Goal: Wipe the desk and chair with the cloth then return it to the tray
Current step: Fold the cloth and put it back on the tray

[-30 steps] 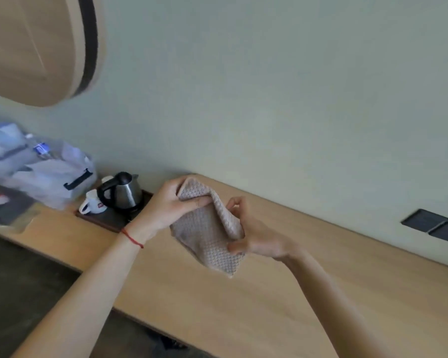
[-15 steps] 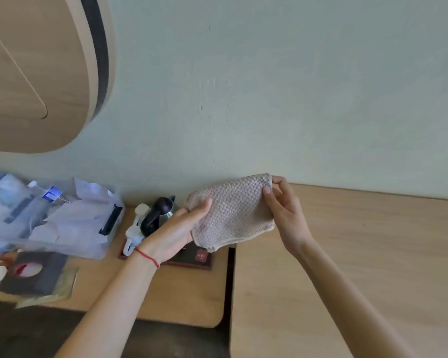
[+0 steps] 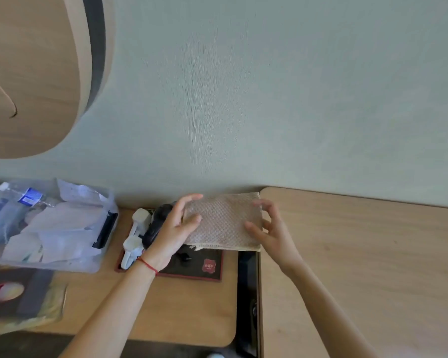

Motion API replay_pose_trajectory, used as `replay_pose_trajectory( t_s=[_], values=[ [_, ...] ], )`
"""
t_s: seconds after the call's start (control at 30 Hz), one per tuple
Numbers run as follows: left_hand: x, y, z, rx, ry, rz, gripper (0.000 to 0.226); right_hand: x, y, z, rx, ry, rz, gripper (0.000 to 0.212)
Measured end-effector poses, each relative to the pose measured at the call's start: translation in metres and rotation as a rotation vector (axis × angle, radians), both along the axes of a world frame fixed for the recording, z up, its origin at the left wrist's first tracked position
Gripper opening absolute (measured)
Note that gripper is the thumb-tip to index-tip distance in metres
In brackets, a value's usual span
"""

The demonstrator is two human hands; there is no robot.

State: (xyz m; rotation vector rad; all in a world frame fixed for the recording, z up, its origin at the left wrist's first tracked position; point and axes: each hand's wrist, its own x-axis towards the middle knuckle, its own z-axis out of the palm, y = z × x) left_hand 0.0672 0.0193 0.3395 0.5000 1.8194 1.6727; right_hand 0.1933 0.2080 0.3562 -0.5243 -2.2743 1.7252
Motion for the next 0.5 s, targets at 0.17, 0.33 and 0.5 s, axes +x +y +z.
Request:
replay_pose_trajectory(
  t_s=[0.17, 0.33, 0.5],
  values=[
    [-0.026, -0.008, -0.078, -0.298, 0.11, -0.187, 0.055, -0.016, -0.018, -0.077, 0.329, -0.229, 0.04, 0.059],
    [-0.053, -0.004, -0.163, -0.6, 0.28, -0.336, 0.076, -0.051, -0.037, -0.169, 0.398, -0.551, 0.059, 0.075],
    [-0.066, 0.017, -0.253, -0.825, 0.422, -0.418, 0.08, -0.08, -0.041, -0.269, 0.413, -0.597, 0.001, 0.055]
  ],
)
